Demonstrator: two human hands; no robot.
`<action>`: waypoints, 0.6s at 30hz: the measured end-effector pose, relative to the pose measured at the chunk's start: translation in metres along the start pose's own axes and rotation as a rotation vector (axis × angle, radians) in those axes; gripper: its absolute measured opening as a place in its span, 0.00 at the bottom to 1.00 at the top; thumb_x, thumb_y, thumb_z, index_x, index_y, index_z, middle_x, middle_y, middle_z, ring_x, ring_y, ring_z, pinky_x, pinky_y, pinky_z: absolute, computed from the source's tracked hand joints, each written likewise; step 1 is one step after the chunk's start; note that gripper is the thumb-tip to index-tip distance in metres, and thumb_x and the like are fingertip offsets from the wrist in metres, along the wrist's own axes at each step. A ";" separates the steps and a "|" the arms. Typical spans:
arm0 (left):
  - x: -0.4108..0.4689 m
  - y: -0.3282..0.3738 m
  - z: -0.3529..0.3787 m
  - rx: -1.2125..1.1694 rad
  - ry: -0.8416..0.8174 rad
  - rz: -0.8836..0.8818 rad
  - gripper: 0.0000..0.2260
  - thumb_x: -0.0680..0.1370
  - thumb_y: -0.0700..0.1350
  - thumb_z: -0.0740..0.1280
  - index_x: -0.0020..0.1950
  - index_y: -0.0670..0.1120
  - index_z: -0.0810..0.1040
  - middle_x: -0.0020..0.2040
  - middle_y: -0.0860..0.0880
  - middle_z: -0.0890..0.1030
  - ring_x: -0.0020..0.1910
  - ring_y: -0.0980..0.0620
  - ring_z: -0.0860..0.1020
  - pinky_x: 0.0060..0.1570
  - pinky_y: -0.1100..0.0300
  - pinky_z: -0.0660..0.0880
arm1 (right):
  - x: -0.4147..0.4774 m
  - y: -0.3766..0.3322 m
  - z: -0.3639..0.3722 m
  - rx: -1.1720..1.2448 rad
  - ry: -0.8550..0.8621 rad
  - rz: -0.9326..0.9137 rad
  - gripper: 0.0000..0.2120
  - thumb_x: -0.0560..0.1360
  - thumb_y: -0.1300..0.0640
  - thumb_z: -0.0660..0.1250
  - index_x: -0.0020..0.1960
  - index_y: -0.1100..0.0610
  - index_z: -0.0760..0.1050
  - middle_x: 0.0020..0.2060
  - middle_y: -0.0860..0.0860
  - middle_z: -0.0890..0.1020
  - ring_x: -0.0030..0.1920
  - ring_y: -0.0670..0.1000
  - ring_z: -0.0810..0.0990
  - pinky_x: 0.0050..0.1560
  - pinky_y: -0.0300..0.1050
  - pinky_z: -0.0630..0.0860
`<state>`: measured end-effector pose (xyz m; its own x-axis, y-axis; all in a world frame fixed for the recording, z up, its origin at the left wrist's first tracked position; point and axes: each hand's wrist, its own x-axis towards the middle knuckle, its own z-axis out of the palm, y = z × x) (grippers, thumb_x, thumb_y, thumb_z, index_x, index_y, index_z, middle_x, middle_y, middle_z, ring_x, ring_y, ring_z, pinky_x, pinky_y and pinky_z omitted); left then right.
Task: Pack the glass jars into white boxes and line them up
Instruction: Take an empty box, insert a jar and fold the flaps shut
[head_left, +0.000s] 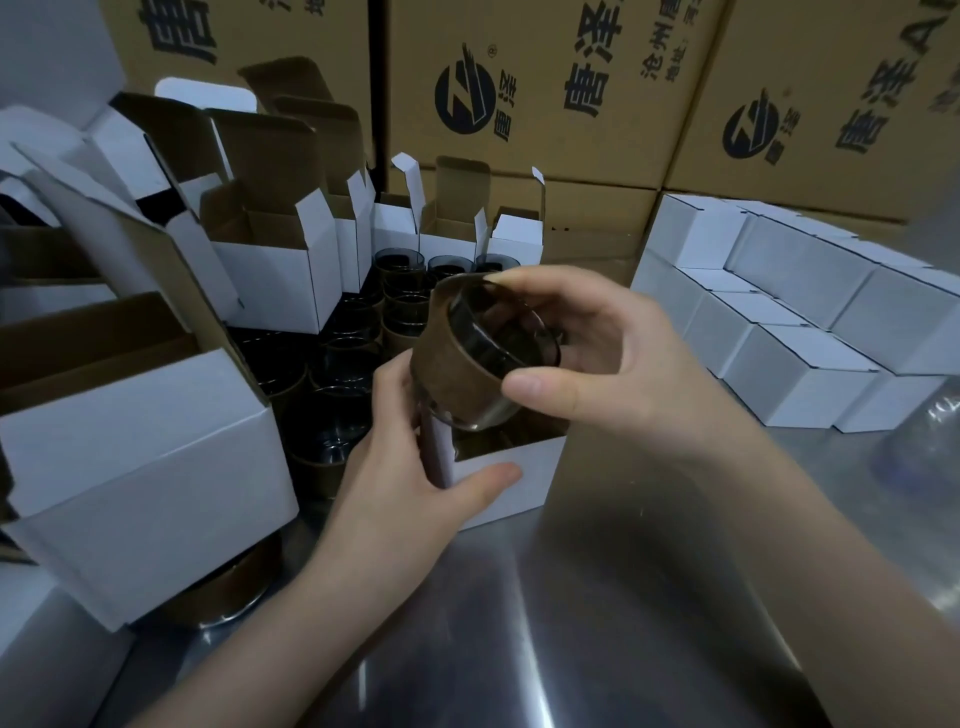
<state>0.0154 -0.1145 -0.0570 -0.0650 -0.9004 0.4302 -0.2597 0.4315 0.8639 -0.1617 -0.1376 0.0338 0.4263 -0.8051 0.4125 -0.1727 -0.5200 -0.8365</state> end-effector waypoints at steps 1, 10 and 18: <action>0.000 0.000 0.000 0.001 -0.009 0.005 0.39 0.67 0.48 0.80 0.61 0.75 0.58 0.59 0.75 0.72 0.60 0.72 0.72 0.50 0.71 0.71 | 0.000 0.000 -0.001 -0.014 0.005 0.009 0.23 0.66 0.50 0.74 0.61 0.48 0.76 0.58 0.52 0.80 0.61 0.52 0.79 0.56 0.52 0.80; 0.000 0.000 0.000 -0.009 -0.043 -0.028 0.37 0.67 0.48 0.80 0.64 0.67 0.60 0.63 0.65 0.74 0.63 0.65 0.74 0.60 0.65 0.71 | 0.001 -0.001 -0.007 -0.150 0.025 0.114 0.25 0.61 0.45 0.74 0.57 0.46 0.76 0.53 0.50 0.81 0.55 0.50 0.82 0.55 0.56 0.81; 0.000 0.002 -0.002 0.005 -0.058 -0.042 0.37 0.67 0.48 0.80 0.65 0.67 0.60 0.68 0.58 0.73 0.67 0.57 0.73 0.66 0.52 0.73 | 0.002 0.000 -0.013 -0.280 0.042 0.242 0.27 0.57 0.39 0.76 0.53 0.44 0.77 0.47 0.46 0.83 0.50 0.50 0.82 0.53 0.57 0.80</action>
<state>0.0168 -0.1136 -0.0550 -0.1099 -0.9195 0.3775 -0.2680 0.3931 0.8796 -0.1721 -0.1427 0.0393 0.3075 -0.9223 0.2340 -0.5028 -0.3663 -0.7830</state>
